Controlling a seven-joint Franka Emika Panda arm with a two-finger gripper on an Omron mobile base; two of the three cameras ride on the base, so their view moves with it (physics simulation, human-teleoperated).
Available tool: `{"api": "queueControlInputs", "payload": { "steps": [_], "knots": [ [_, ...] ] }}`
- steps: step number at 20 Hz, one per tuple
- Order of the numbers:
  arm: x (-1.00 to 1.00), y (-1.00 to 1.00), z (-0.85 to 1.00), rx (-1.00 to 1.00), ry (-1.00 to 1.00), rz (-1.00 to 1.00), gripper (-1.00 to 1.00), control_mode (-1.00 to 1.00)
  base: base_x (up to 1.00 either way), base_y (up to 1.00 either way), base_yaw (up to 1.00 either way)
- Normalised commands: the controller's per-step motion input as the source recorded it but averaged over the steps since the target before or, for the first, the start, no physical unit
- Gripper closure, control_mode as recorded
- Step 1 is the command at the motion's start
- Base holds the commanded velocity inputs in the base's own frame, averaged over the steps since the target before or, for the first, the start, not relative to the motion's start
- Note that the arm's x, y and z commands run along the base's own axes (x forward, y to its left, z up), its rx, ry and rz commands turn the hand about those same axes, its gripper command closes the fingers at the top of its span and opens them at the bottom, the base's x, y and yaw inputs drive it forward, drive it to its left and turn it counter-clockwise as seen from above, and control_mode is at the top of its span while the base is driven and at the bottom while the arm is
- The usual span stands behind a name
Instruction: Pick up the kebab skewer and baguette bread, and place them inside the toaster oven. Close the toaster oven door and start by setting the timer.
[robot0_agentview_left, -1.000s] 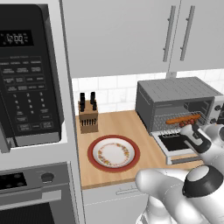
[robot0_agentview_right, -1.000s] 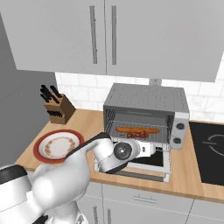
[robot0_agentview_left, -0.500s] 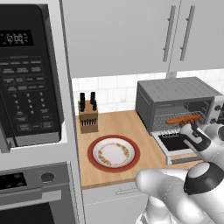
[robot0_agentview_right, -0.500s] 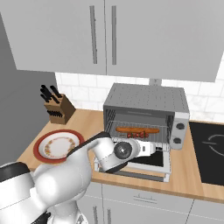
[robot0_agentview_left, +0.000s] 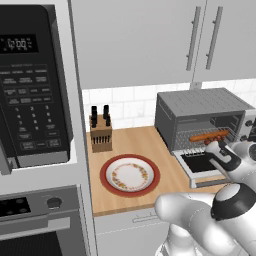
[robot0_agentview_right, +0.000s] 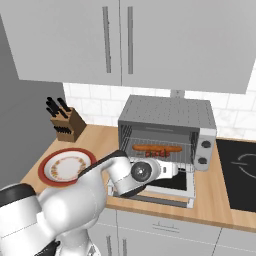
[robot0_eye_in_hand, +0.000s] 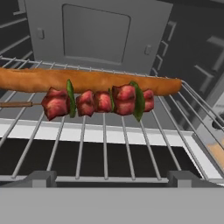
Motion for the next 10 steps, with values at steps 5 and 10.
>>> {"api": "queueControlInputs", "payload": {
  "steps": [5, 10],
  "knots": [
    [0.08, 0.0, 0.0, 0.0, 0.0, 0.0, -1.0, -1.0, 0.0, 0.0, 0.0],
    [0.09, 0.01, -0.02, 0.0, 0.0, 0.0, -1.0, -1.0, 0.0, 0.0, 0.0]
  ]
}}
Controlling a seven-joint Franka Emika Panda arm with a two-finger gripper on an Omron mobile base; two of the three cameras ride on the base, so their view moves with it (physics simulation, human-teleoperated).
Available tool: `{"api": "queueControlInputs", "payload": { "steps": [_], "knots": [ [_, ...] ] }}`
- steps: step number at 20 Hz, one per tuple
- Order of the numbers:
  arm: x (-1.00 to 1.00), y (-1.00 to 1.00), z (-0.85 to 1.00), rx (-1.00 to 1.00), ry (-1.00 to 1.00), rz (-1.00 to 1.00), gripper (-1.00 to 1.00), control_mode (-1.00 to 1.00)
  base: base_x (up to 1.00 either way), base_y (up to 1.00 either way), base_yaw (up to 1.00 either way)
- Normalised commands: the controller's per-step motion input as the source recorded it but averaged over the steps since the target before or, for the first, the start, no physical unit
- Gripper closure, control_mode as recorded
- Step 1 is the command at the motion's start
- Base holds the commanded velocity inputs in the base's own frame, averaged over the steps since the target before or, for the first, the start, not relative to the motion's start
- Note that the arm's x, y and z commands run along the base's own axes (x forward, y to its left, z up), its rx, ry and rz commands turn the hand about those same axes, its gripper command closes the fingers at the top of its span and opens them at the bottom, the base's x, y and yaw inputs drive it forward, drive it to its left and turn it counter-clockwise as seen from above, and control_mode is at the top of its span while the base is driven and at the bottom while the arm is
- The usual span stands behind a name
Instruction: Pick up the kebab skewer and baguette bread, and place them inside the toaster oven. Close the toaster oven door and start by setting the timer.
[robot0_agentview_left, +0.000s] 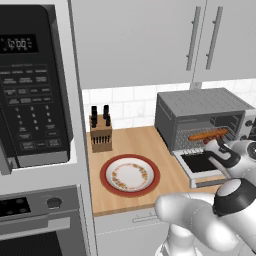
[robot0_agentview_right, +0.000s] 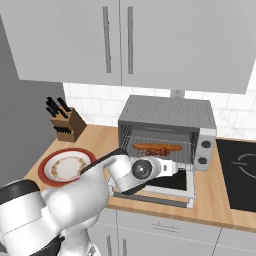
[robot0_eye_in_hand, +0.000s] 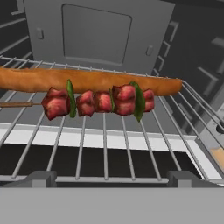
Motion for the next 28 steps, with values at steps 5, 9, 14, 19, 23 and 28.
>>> {"api": "queueControlInputs", "payload": {
  "steps": [5, 9, 14, 19, 23, 28],
  "knots": [
    [0.19, 0.02, -0.03, 0.0, 0.0, 0.0, -1.0, -1.0, 0.0, 0.0, 0.0],
    [0.24, 0.0, -0.01, 0.0, 0.0, 0.0, -1.0, -1.0, 0.0, 0.0, 0.0],
    [0.25, 0.0, 0.0, 0.0, 0.0, 0.0, -1.0, -1.0, 0.0, 0.0, 0.0],
    [0.23, 0.0, 0.0, 0.0, 0.0, 0.0, -1.0, -1.0, 0.0, 0.0, 0.0],
    [0.2, 0.0, 0.0, 0.0, 0.0, 0.0, -1.0, -1.0, 0.0, 0.0, 0.0],
    [0.24, 0.0, 0.0, 0.0, 0.0, 0.0, -1.0, -1.0, 0.0, 0.0, 0.0]
  ]
}}
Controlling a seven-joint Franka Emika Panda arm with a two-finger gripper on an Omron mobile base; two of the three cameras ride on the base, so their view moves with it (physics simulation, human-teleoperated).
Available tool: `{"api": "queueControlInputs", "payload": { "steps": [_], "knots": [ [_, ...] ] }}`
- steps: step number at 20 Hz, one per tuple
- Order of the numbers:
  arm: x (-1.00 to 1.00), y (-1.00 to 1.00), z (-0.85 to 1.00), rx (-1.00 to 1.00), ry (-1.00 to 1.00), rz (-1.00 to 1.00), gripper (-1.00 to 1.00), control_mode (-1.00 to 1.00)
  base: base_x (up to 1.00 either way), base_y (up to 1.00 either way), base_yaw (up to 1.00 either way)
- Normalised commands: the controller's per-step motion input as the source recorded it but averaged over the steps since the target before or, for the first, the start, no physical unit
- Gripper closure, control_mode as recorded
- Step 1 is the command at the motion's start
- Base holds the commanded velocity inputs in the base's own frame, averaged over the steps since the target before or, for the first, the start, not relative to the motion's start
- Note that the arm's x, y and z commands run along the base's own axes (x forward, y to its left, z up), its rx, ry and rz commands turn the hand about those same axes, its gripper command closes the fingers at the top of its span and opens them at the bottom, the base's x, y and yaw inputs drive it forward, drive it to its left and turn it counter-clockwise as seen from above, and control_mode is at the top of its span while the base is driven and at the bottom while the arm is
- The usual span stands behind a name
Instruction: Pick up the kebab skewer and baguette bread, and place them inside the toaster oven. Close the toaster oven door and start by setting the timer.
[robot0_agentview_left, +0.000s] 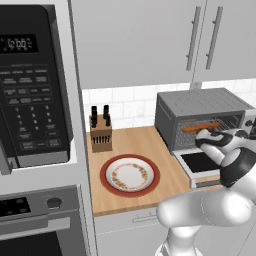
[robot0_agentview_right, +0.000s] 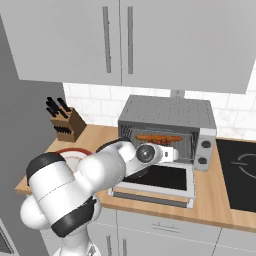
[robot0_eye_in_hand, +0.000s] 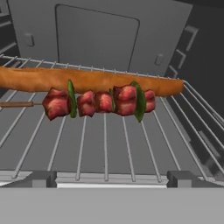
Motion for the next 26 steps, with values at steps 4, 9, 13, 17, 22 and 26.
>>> {"api": "queueControlInputs", "payload": {
  "steps": [4, 9, 13, 17, 22, 26],
  "knots": [
    [0.27, 0.0, 0.0, 0.0, 0.0, 0.0, -1.0, -1.0, 0.0, 0.0, 0.0],
    [0.26, 0.0, 0.0, 0.0, 0.0, 0.0, -1.0, -1.0, 0.0, 0.0, 0.0],
    [0.25, 0.0, 0.0, 0.0, 0.0, 0.0, -1.0, -1.0, 0.0, 0.0, 0.0],
    [0.25, 0.0, 0.0, 0.0, 0.0, 0.0, -1.0, -1.0, 0.0, 0.0, 0.0],
    [0.22, 0.0, 0.0, 0.0, 0.0, 0.0, -1.0, -1.0, 0.0, 0.0, 0.0],
    [0.21, 0.0, 0.0, 0.0, 0.0, 0.0, -1.0, -1.0, 0.0, 0.0, 0.0]
  ]
}}
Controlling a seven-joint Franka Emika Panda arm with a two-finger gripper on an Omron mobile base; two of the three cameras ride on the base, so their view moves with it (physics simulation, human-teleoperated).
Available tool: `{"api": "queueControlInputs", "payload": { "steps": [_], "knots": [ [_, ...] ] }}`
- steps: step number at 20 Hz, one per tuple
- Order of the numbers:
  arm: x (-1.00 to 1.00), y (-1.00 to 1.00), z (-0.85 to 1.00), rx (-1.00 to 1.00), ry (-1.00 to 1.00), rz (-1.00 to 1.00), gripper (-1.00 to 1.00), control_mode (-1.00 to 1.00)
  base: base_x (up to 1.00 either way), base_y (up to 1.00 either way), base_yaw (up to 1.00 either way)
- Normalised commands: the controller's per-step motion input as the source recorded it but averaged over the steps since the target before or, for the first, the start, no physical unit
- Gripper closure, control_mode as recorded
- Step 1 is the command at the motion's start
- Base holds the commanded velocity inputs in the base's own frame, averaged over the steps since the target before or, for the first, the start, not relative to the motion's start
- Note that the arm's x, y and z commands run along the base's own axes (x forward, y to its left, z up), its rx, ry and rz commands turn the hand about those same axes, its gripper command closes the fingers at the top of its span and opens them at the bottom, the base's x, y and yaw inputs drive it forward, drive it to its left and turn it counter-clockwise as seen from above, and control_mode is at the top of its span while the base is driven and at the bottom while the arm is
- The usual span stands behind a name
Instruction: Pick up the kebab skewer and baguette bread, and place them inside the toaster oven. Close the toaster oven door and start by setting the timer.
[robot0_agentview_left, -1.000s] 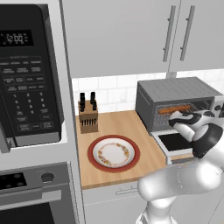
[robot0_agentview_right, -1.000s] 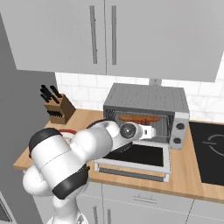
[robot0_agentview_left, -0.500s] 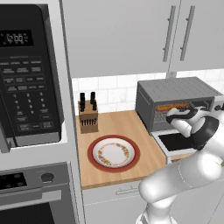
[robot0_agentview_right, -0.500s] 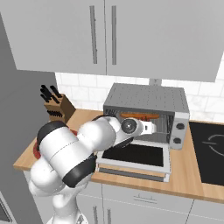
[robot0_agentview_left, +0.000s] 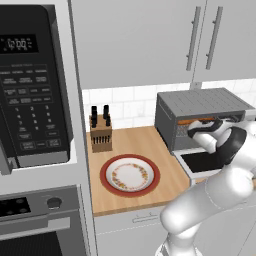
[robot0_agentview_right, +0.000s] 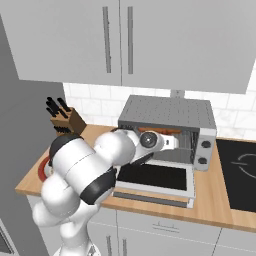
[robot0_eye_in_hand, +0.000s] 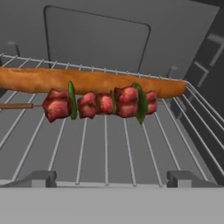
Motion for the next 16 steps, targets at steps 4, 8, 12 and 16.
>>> {"api": "queueControlInputs", "payload": {
  "steps": [4, 8, 12, 16],
  "knots": [
    [0.11, 0.0, 0.0, 0.0, 0.0, 0.0, -1.0, -1.0, 0.0, 0.0, 0.0],
    [-0.12, 0.0, 0.0, 0.0, 0.0, 0.0, -1.0, -1.0, 0.0, 0.0, 0.0],
    [-0.46, -0.07, 0.0, 0.0, 0.0, 0.0, -1.0, -1.0, 0.0, 0.0, 0.0],
    [-0.54, -0.15, 0.01, 0.0, 0.0, 0.0, -1.0, -1.0, 0.0, 0.0, 0.0]
  ]
}}
